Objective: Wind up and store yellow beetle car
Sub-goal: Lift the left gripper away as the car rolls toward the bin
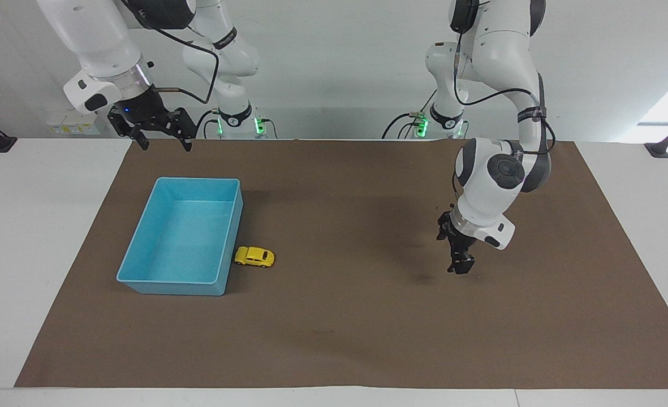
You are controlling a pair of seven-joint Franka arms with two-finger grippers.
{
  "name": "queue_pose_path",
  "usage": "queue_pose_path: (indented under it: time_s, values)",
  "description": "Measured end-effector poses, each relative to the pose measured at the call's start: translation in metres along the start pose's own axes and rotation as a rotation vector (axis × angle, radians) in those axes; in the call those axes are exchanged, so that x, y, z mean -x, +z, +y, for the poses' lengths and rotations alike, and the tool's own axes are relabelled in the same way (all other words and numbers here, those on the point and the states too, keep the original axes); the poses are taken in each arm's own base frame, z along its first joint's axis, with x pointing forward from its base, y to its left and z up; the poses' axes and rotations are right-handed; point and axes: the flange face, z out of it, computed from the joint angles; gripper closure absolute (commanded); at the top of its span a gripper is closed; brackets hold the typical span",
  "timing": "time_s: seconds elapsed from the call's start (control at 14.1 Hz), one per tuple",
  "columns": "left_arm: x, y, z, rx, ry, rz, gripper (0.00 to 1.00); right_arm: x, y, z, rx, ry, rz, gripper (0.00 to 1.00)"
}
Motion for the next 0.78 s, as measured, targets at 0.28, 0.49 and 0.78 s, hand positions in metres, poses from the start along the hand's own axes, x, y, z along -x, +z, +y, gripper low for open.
queue_pose_path:
  time_s: [0.28,0.49,0.78]
  values:
    - [-0.007,-0.026,0.008,0.044,0.046,-0.013,0.00,0.000,0.000,0.000,0.000,0.000,0.000,0.00]
    - [-0.017,-0.041,0.014,0.070,0.088,-0.017,0.00,0.000,0.000,0.000,0.000,0.000,0.000,0.00]
    - [-0.029,-0.072,0.016,0.116,0.267,-0.018,0.00,-0.003,0.000,-0.001,-0.003,0.005,0.016,0.00]
